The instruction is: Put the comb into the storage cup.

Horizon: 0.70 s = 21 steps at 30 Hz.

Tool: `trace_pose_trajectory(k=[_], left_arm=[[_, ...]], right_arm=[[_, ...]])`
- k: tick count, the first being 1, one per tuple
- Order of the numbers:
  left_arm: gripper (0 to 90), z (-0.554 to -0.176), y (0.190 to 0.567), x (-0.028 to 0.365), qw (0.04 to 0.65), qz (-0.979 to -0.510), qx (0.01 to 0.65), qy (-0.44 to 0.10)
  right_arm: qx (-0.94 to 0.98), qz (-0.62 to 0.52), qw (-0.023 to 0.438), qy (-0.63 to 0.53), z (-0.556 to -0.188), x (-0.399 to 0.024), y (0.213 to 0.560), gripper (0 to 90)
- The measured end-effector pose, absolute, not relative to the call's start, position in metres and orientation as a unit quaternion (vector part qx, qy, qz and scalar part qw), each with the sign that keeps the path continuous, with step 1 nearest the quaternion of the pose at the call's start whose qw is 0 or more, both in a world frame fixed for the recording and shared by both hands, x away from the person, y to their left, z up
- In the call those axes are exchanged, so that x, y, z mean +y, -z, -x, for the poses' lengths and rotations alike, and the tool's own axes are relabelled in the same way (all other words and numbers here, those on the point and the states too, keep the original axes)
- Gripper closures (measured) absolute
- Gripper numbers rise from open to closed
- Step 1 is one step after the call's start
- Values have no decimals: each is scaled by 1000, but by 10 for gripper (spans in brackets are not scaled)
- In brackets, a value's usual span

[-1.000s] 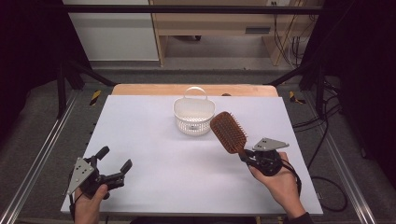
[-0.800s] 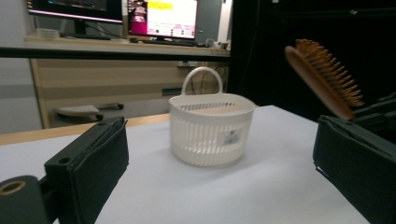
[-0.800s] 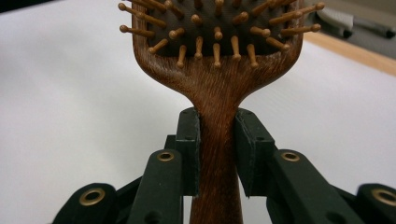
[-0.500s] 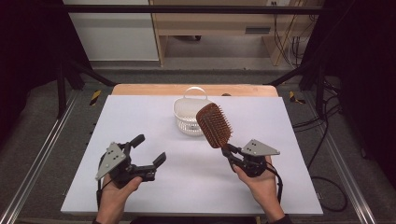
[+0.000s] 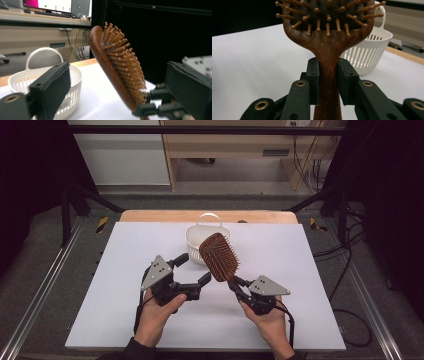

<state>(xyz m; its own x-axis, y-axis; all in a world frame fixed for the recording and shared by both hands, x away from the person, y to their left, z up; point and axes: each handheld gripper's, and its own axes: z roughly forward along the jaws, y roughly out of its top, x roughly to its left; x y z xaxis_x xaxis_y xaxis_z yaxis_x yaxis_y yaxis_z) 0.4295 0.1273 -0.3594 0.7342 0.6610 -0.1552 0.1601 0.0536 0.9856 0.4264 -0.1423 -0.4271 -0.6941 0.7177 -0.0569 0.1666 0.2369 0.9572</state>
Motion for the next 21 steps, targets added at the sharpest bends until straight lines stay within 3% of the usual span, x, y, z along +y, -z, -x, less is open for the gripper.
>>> trace_pose_trajectory(k=[2, 11, 21], left_arm=[[119, -433, 359, 122, 654, -662, 319, -180], [99, -446, 350, 113, 661, -640, 352, -173], [225, -457, 349, 107, 670, -628, 376, -124]], right_arm=[[740, -296, 259, -546, -426, -141, 428, 729], [743, -280, 257, -552, -421, -134, 431, 729], [738, -279, 264, -555, -418, -130, 432, 729]])
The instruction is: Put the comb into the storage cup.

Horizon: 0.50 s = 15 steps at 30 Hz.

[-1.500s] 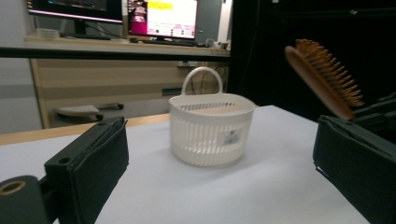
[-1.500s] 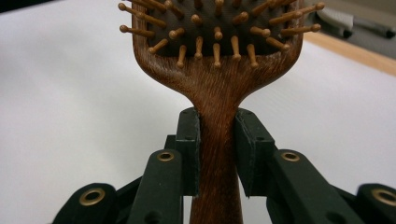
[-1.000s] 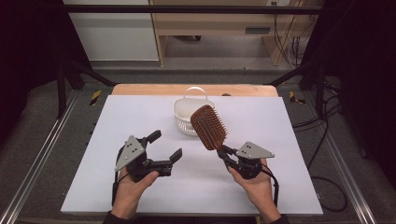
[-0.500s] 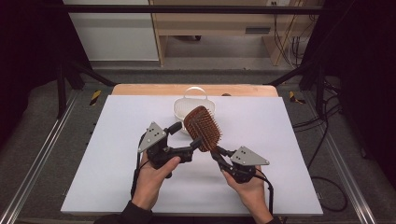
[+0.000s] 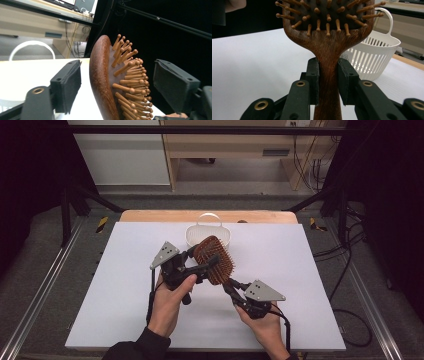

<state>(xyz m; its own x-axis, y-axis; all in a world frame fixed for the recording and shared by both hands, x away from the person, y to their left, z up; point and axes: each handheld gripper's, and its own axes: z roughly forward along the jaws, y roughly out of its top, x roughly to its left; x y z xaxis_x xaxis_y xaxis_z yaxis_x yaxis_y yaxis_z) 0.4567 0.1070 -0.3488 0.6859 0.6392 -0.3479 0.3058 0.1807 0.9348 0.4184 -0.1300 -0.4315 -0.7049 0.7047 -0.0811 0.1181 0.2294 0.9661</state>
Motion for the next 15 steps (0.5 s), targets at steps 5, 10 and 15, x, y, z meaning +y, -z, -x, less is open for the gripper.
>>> trace_pose_trajectory(k=[5, 10, 15], left_arm=[[268, -457, 348, 107, 676, -621, 381, -110], [316, -460, 349, 108, 679, -614, 390, -97], [420, -460, 348, 111, 686, -607, 392, -87]], right_arm=[[737, -278, 261, -558, -418, -129, 432, 728], [736, -273, 261, -561, -416, -127, 431, 729], [737, -273, 261, -561, -415, -125, 432, 728]])
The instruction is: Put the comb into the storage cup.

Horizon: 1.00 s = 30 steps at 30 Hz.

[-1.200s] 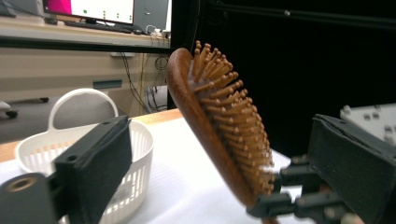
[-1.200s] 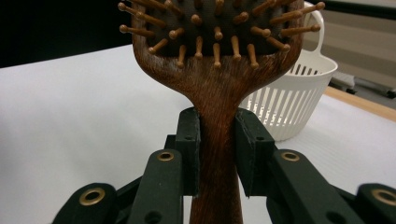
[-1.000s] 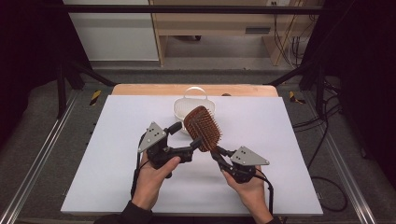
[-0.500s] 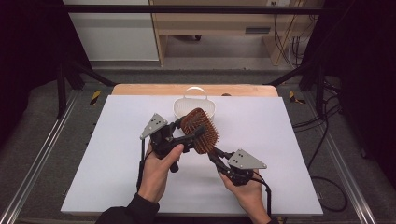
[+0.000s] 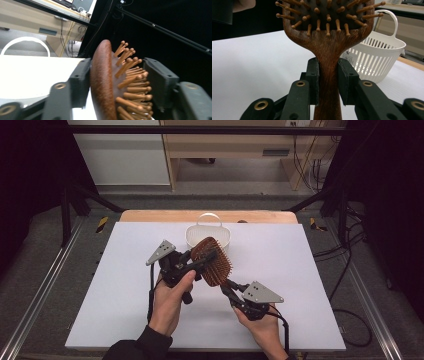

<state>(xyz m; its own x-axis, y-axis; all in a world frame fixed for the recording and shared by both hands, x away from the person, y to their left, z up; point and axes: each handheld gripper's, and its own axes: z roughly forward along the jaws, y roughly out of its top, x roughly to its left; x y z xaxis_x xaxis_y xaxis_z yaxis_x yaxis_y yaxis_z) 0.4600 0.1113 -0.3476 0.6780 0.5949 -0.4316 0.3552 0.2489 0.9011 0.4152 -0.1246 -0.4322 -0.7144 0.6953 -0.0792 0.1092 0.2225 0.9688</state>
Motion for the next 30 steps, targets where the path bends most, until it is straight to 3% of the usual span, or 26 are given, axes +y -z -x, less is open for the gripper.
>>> trace_pose_trajectory(k=[10, 24, 30], left_arm=[[497, -454, 346, 108, 681, -608, 397, -97], [524, -458, 346, 104, 680, -612, 391, -97], [523, -466, 337, 109, 689, -600, 392, -109]], right_arm=[[738, -276, 254, -561, -416, -121, 435, 728], [736, -287, 231, -567, -420, -121, 439, 712], [731, -308, 224, -566, -422, -131, 439, 436]])
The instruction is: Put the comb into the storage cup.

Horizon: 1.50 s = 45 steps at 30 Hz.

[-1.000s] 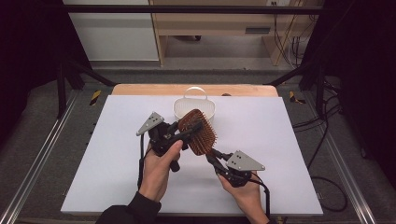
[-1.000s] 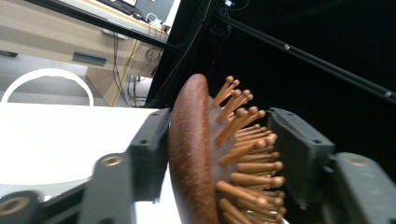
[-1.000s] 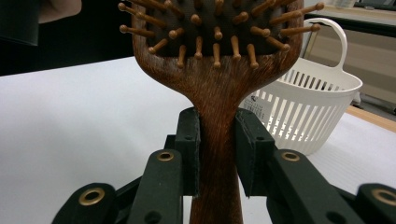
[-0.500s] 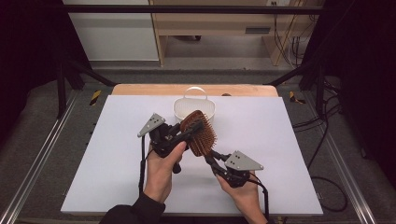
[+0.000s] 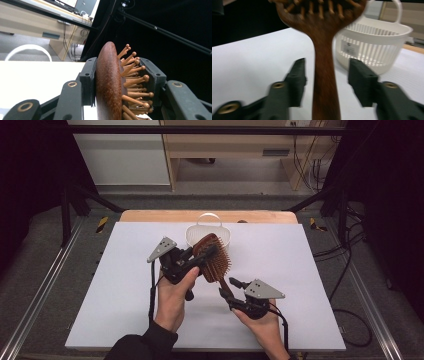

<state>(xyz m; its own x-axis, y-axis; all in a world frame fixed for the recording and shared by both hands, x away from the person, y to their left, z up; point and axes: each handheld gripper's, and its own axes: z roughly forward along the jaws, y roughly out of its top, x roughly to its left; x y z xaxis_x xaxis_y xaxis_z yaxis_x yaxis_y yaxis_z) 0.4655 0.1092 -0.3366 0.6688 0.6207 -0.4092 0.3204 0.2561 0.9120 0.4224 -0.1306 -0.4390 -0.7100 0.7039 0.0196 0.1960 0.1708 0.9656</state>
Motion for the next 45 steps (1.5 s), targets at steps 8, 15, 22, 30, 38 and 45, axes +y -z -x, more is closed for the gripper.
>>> trace_pose_trajectory(k=[8, 15, 22, 30, 38, 45], left_arm=[[521, -477, 323, 117, 696, -584, 398, -124], [519, -487, 309, 116, 692, -587, 395, -143], [517, -495, 296, 113, 692, -586, 392, -159], [515, -509, 281, 105, 689, -583, 392, -180], [514, -526, 268, 95, 691, -578, 387, -196], [514, -546, 260, 94, 695, -566, 392, -208]], right_arm=[[704, -325, 255, -578, -426, -171, 440, 214], [732, -337, 266, -528, -418, -209, 448, 159], [716, -365, 275, -528, -404, -247, 456, 82], [655, -397, 306, -566, -405, -274, 462, 66], [651, -402, 318, -559, -412, -266, 467, 62], [654, -397, 315, -562, -409, -267, 468, 60]])
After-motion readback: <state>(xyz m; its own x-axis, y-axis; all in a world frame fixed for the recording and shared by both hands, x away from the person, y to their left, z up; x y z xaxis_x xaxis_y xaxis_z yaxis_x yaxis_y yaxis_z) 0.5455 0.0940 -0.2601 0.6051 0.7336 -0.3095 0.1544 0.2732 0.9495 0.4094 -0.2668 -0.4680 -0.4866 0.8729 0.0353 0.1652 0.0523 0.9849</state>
